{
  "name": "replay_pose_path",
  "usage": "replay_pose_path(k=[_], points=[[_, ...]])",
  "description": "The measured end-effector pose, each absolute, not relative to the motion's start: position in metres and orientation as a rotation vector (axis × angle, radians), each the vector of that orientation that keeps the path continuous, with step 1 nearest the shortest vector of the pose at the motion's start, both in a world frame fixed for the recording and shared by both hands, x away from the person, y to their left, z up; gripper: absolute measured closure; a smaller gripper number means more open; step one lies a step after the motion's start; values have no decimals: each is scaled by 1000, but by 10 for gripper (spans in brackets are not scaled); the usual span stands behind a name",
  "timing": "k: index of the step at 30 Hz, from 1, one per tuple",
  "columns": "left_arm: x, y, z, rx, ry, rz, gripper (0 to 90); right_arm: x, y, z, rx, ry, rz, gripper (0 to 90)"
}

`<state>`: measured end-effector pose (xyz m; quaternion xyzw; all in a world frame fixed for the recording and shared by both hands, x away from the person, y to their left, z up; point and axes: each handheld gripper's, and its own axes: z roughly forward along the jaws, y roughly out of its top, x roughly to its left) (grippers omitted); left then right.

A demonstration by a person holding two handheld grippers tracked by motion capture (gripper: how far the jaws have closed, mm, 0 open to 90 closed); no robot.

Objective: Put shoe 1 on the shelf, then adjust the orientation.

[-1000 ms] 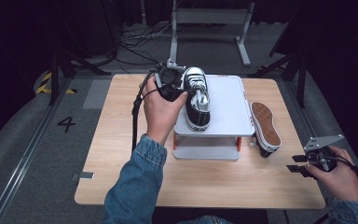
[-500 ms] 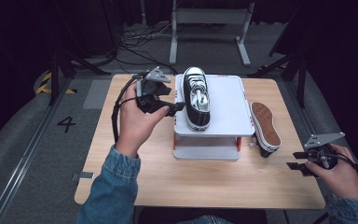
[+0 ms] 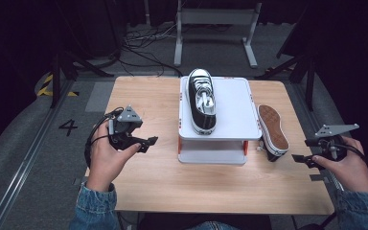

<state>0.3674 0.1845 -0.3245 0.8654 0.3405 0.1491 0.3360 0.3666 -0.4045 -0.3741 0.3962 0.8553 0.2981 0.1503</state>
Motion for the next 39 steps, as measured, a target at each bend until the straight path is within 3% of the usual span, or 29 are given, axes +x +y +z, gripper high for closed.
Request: replay_pose_path(k=[5, 11, 14, 21, 29, 39], points=[[368, 193, -336, 2279, 903, 410, 231, 382, -393, -369, 1083, 2441, 864, 380], [364, 216, -366, 2283, 1046, 391, 246, 388, -387, -365, 1090, 2412, 859, 424], [364, 224, -374, 2271, 1081, 401, 261, 392, -387, -365, 1106, 2406, 898, 488], [368, 230, -385, 2306, 1109, 407, 266, 407, -384, -371, 1082, 2384, 926, 516], [380, 233, -413, 2294, 1097, 430, 267, 435, -378, -365, 1107, 2364, 834, 697], [381, 232, -418, 2299, 1141, 402, 265, 459, -367, -382, 1136, 2454, 784, 858]])
